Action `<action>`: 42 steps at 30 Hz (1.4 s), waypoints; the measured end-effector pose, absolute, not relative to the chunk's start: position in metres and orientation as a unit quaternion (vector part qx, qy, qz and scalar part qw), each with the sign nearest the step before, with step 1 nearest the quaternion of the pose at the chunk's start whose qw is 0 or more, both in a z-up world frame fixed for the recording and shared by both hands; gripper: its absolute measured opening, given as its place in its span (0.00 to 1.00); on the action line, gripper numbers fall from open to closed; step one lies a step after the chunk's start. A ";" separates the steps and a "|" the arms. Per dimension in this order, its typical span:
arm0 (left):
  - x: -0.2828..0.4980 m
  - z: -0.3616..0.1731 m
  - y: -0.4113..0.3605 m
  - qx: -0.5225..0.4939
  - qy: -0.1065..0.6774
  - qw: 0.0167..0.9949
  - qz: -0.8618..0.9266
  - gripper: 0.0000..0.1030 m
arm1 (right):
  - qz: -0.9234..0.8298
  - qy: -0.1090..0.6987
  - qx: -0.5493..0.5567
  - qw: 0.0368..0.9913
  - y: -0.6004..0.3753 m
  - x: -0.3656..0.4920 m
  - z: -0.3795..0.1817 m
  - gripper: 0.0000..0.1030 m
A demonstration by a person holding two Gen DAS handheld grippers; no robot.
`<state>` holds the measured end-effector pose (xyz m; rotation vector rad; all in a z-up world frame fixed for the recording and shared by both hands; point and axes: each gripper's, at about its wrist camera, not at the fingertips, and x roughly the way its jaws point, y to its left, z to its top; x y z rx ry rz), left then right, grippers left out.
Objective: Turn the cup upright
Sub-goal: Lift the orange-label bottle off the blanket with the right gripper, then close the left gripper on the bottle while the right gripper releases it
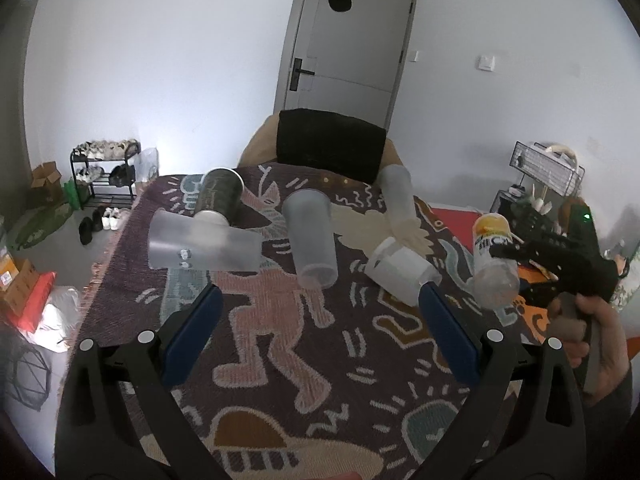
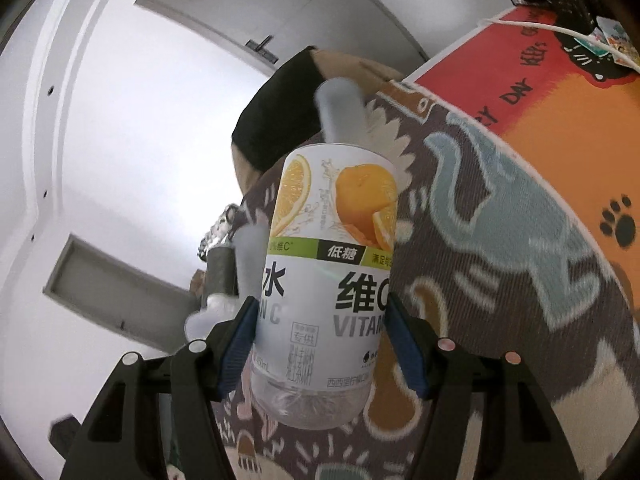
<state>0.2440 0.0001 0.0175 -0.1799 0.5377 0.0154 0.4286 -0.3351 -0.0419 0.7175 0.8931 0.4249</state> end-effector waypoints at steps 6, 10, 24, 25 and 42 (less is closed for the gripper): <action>0.224 0.023 0.002 -0.085 0.265 0.960 0.020 0.95 | 0.236 0.427 0.311 0.816 -0.307 0.391 -0.043 0.61; 0.218 0.019 0.005 -0.090 0.275 0.957 0.022 0.95 | 0.255 0.434 0.296 0.812 -0.290 0.369 -0.046 0.61; 0.205 0.005 0.032 -0.107 0.304 0.946 0.043 0.95 | 0.302 0.451 0.253 0.801 -0.235 0.330 -0.048 0.61; 0.205 0.004 0.033 -0.107 0.306 0.945 0.045 0.95 | 0.305 0.454 0.252 0.798 -0.232 0.328 -0.050 0.61; 0.199 -0.023 0.057 -0.139 0.325 0.935 0.038 0.95 | 0.356 0.518 0.208 0.749 -0.168 0.315 -0.093 0.63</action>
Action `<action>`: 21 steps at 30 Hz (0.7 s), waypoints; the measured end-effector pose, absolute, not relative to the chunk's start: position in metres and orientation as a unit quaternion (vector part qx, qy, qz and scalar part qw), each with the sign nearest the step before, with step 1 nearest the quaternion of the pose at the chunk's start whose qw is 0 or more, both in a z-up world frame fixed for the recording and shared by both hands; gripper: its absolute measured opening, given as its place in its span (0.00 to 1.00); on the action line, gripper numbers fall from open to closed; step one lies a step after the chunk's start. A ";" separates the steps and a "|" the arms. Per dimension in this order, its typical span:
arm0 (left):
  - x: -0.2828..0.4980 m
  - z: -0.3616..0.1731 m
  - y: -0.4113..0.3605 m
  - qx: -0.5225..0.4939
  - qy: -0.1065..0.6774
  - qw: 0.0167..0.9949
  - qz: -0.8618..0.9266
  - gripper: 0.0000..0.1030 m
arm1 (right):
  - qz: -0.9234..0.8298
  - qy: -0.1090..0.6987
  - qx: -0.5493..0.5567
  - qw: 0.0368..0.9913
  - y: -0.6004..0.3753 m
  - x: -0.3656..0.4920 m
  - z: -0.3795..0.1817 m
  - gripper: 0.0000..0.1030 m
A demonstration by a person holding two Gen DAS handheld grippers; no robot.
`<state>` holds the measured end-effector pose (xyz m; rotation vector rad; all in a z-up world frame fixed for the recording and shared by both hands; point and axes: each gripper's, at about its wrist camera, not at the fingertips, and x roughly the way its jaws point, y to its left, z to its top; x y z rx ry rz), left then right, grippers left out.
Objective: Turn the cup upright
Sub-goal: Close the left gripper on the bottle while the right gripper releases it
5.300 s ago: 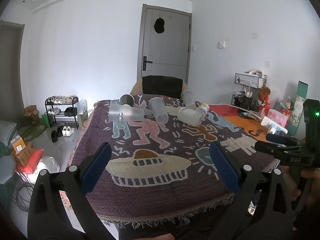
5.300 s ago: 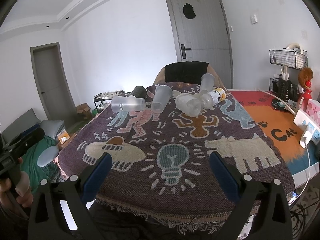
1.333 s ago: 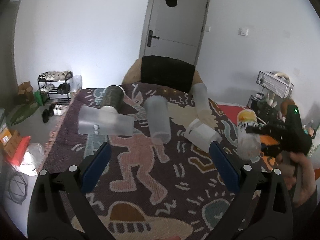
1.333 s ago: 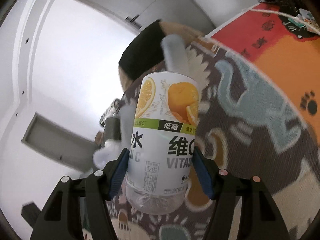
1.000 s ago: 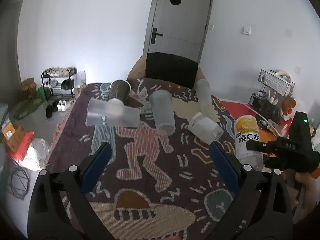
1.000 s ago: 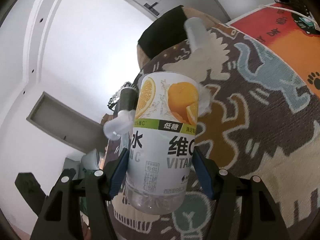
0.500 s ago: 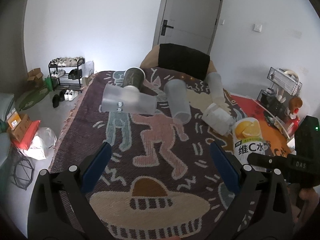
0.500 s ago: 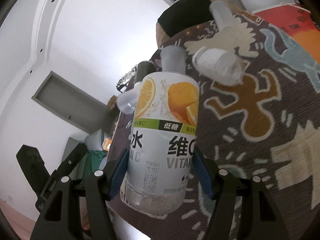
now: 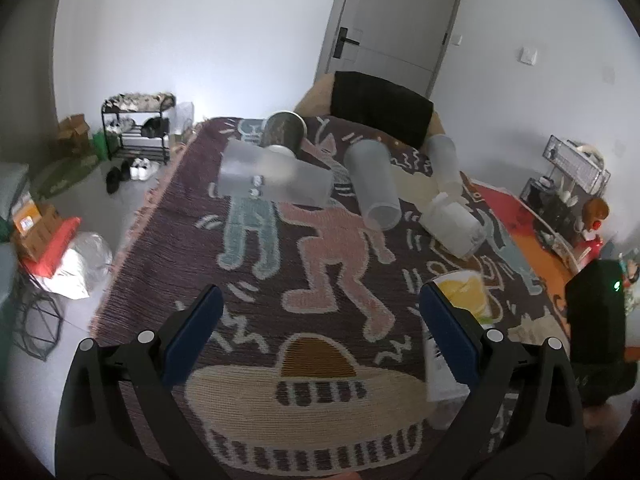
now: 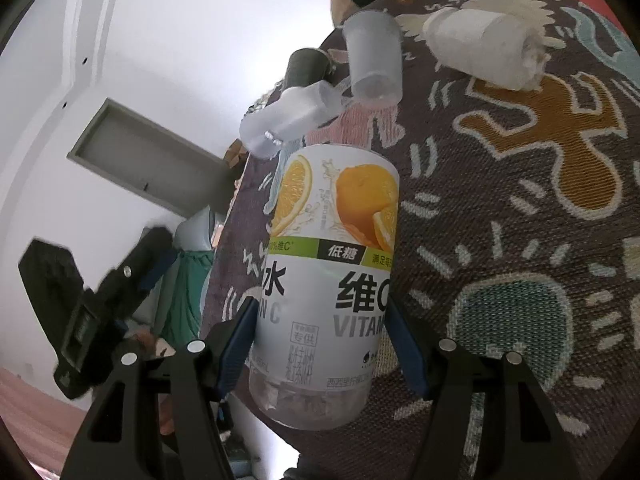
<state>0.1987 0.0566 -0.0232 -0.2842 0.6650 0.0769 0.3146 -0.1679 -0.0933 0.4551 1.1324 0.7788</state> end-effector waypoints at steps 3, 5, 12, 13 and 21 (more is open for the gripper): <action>0.202 -0.029 0.049 -0.135 0.324 0.936 0.017 0.95 | 0.350 0.527 0.208 0.746 -0.171 0.313 -0.111 0.70; 0.203 -0.033 0.044 -0.133 0.331 0.934 0.009 0.95 | 0.349 0.535 0.200 0.743 -0.169 0.311 -0.114 0.85; 0.209 -0.045 0.044 -0.148 0.354 0.923 -0.012 0.95 | 0.336 0.501 0.200 0.772 -0.197 0.309 -0.106 0.90; 0.212 -0.046 0.045 -0.157 0.359 0.920 -0.020 0.95 | 0.333 0.496 0.207 0.775 -0.205 0.308 -0.105 0.90; 0.234 -0.052 0.037 -0.203 0.395 0.892 -0.079 0.94 | 0.289 0.454 0.226 0.812 -0.263 0.306 -0.095 0.90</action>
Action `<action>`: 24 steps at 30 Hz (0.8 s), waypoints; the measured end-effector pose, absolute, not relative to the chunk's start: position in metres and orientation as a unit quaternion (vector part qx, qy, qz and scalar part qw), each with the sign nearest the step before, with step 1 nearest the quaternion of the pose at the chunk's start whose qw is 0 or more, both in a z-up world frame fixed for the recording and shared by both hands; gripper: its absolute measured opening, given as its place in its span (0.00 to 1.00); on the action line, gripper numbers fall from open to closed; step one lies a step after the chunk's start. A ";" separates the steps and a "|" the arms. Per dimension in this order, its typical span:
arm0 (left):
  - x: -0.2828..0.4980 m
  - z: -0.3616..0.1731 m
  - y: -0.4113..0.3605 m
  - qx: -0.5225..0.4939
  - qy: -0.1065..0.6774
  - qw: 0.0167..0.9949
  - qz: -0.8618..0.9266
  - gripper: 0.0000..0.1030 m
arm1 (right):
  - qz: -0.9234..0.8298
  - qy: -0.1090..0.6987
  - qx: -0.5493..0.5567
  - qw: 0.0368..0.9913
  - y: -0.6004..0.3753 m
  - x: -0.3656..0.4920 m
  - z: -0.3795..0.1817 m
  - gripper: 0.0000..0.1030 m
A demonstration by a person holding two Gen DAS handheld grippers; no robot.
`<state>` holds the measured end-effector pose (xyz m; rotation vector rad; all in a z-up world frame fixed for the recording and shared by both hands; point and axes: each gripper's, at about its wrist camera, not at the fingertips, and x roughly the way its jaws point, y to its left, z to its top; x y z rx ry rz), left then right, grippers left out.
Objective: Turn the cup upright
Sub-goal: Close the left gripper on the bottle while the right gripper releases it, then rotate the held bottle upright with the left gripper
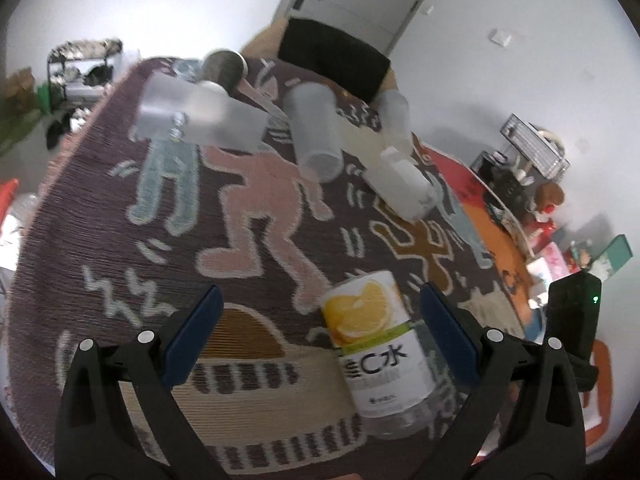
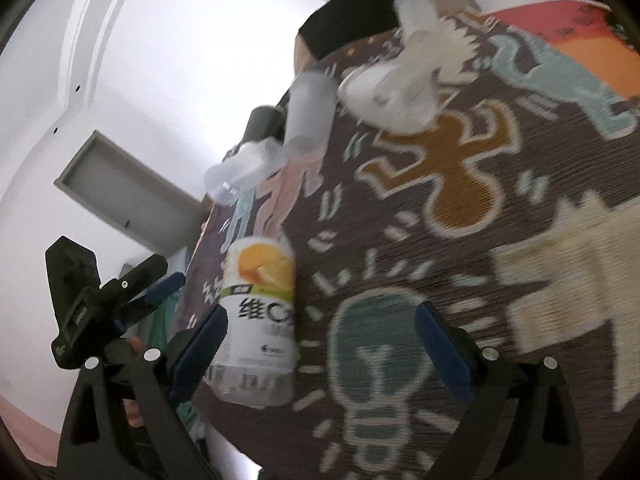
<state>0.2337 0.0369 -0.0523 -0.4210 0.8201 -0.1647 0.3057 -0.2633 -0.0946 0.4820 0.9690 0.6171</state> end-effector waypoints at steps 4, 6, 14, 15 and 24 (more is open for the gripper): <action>0.250 -0.060 0.030 -0.236 0.425 0.866 -0.116 0.94 | 0.272 0.442 0.227 0.824 -0.283 0.303 -0.093 0.90; 0.258 -0.067 0.029 -0.259 0.441 0.849 -0.131 0.94 | 0.261 0.436 0.225 0.831 -0.293 0.302 -0.092 0.90; 0.283 -0.088 0.020 -0.292 0.489 0.809 -0.145 0.94 | 0.245 0.417 0.219 0.848 -0.316 0.293 -0.092 0.90; 0.286 -0.091 0.018 -0.295 0.496 0.803 -0.145 0.94 | 0.243 0.416 0.217 0.849 -0.318 0.292 -0.093 0.90; 0.302 -0.109 0.007 -0.302 0.534 0.776 -0.145 0.89 | 0.227 0.412 0.223 0.853 -0.334 0.288 -0.098 0.90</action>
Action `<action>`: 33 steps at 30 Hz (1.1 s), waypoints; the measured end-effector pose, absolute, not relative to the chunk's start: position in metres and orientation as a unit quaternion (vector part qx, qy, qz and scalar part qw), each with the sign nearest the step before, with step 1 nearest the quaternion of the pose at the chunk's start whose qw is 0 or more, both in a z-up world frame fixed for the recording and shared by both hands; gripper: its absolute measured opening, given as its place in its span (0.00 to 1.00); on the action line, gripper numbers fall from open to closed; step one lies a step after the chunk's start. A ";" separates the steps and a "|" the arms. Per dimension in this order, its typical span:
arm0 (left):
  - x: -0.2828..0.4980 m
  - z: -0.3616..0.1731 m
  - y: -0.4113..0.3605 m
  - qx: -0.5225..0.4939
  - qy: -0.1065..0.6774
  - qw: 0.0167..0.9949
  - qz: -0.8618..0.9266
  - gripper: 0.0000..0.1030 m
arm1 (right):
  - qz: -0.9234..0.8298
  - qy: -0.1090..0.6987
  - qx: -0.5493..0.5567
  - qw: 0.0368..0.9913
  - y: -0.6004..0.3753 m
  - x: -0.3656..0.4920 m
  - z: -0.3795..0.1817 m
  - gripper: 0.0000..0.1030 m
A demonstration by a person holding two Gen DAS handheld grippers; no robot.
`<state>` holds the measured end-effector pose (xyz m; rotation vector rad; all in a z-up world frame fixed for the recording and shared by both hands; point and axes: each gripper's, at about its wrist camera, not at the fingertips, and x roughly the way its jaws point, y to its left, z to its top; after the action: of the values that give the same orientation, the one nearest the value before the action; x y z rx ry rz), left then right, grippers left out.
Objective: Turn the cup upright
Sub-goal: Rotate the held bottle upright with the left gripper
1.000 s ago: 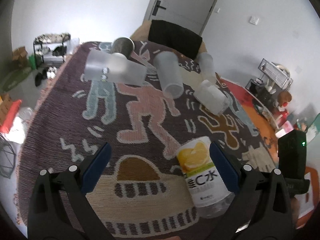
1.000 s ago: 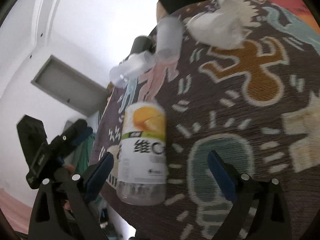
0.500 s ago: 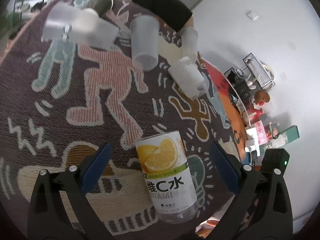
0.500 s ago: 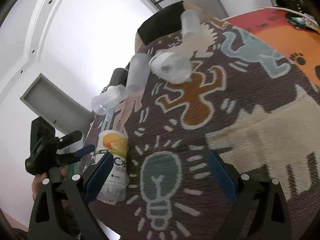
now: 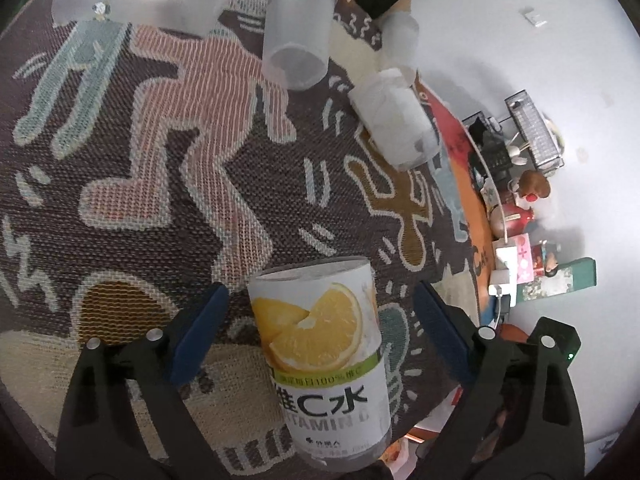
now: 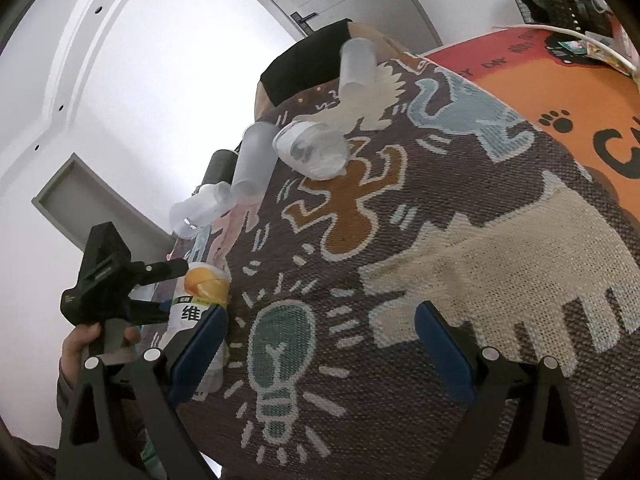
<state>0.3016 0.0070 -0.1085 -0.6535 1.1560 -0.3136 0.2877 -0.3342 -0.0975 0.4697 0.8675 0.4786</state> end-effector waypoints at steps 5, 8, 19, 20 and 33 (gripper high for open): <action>0.309 -0.116 -0.001 -0.294 0.549 0.770 -0.141 0.84 | 0.221 0.412 0.230 0.854 -0.341 0.284 -0.100 0.90; 0.312 -0.119 -0.004 -0.289 0.556 0.767 -0.136 0.76 | 0.218 0.412 0.233 0.853 -0.343 0.282 -0.102 0.90; 0.293 -0.088 -0.011 -0.241 0.524 0.806 -0.135 0.63 | 0.221 0.404 0.227 0.858 -0.346 0.267 -0.096 0.90; 0.292 -0.084 -0.012 -0.236 0.519 0.810 -0.136 0.62 | 0.222 0.402 0.226 0.859 -0.345 0.266 -0.095 0.90; 0.245 -0.006 -0.049 -0.086 0.389 0.910 -0.112 0.61 | 0.208 0.388 0.205 0.874 -0.346 0.257 -0.089 0.90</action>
<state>0.2454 -0.0489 -0.0064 -0.1766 0.8026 -0.2307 0.2572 -0.3461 -0.0887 0.4289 0.8093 0.4350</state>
